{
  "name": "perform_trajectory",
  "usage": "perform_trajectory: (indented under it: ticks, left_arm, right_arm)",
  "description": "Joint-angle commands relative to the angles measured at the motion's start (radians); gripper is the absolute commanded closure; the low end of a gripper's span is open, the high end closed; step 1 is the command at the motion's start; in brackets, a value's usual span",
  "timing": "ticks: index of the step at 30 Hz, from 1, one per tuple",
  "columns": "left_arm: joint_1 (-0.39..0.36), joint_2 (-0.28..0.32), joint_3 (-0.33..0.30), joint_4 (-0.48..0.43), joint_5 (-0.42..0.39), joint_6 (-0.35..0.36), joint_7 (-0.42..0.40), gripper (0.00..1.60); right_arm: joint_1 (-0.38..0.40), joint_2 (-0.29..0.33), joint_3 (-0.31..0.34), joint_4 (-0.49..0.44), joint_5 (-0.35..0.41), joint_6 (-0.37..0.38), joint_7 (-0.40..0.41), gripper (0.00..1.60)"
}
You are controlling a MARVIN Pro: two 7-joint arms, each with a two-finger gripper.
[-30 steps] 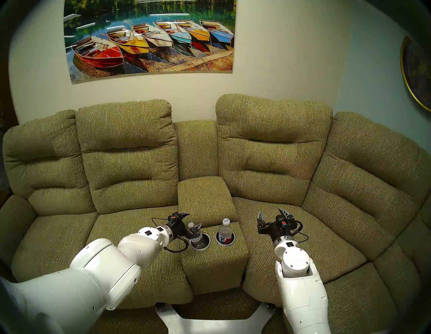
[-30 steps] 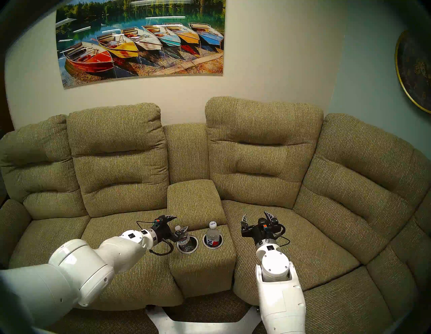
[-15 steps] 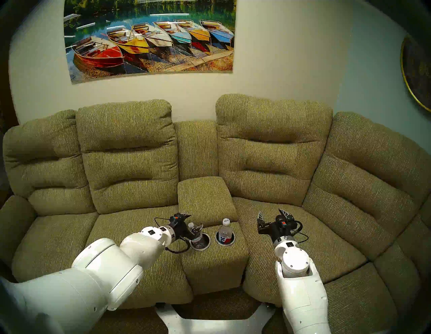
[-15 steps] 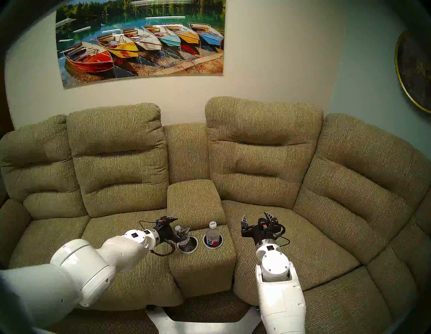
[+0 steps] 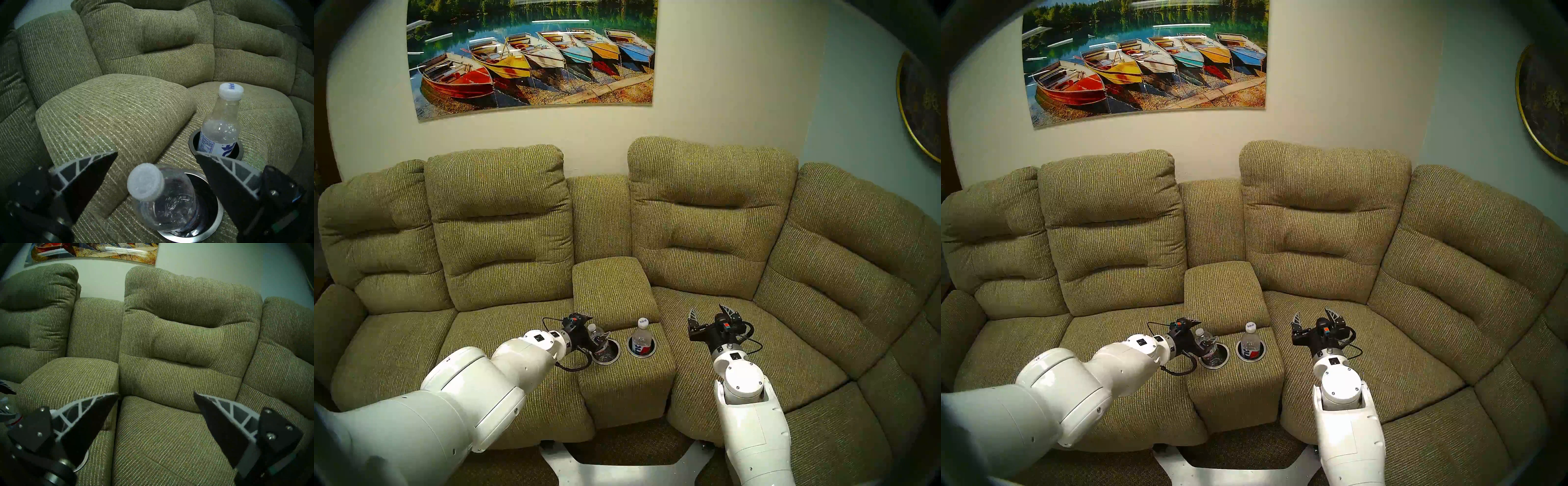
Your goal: Take bottles out of cup holder
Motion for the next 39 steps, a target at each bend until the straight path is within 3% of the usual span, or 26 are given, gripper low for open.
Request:
perform_trajectory:
  ticks: [1,15,16,17,18,20,24,25,27,28,29,31,32,33,36,39]
  left_arm:
    - [-0.015,-0.005,-0.008,-0.007,-0.007,0.010,0.011,0.00]
    - [-0.036,-0.026,-0.032,-0.014,-0.021,0.074,0.033,0.00]
    - [-0.037,-0.027,-0.035,-0.014,-0.023,0.078,0.033,0.29]
    - [-0.038,-0.029,-0.035,-0.014,-0.022,0.082,0.034,0.45]
    - [-0.039,-0.031,-0.036,-0.015,-0.023,0.086,0.036,0.76]
    - [-0.038,-0.034,-0.041,-0.014,-0.027,0.095,0.037,1.01]
    - [-0.033,-0.042,-0.049,-0.013,-0.033,0.108,0.041,1.26]
    - [-0.031,-0.043,-0.049,-0.013,-0.033,0.111,0.041,1.25]
    - [-0.027,-0.045,-0.051,-0.012,-0.034,0.115,0.043,0.90]
    - [-0.025,-0.046,-0.052,-0.012,-0.034,0.117,0.044,0.52]
    - [-0.024,-0.046,-0.053,-0.011,-0.035,0.119,0.045,0.61]
    - [-0.023,-0.046,-0.054,-0.011,-0.035,0.122,0.047,0.59]
    - [-0.022,-0.046,-0.056,-0.011,-0.036,0.124,0.048,0.38]
    - [-0.022,-0.045,-0.057,-0.011,-0.036,0.126,0.046,0.00]
    - [-0.021,-0.043,-0.059,-0.011,-0.037,0.130,0.047,0.09]
    - [-0.022,-0.041,-0.062,-0.012,-0.039,0.135,0.047,0.00]
  right_arm:
    - [0.011,0.002,0.000,-0.017,0.000,-0.005,-0.001,0.00]
    - [0.013,0.002,0.000,-0.012,0.000,-0.005,-0.001,0.00]
    - [0.013,0.002,0.000,-0.012,0.000,-0.005,-0.001,0.00]
    - [0.013,0.002,0.000,-0.012,0.000,-0.005,-0.001,0.00]
    - [0.013,0.002,0.000,-0.012,0.000,-0.005,-0.001,0.00]
    - [0.013,0.002,0.000,-0.011,0.000,-0.005,-0.001,0.00]
    - [0.013,0.002,0.000,-0.011,0.000,-0.005,-0.001,0.00]
    - [0.013,0.002,0.000,-0.010,0.000,-0.005,-0.001,0.00]
    - [0.014,0.002,0.000,-0.010,0.000,-0.005,-0.001,0.00]
    - [0.014,0.002,0.001,-0.010,0.000,-0.005,-0.001,0.00]
    - [0.014,0.002,0.000,-0.010,0.000,-0.006,-0.001,0.00]
    - [0.014,0.002,0.000,-0.010,0.000,-0.006,-0.001,0.00]
    - [0.014,0.002,0.000,-0.010,0.000,-0.006,-0.001,0.00]
    - [0.014,0.002,0.000,-0.009,0.000,-0.006,-0.001,0.00]
    - [0.014,0.002,0.000,-0.009,0.000,-0.006,-0.001,0.00]
    - [0.014,0.002,0.000,-0.009,0.000,-0.006,-0.001,0.00]
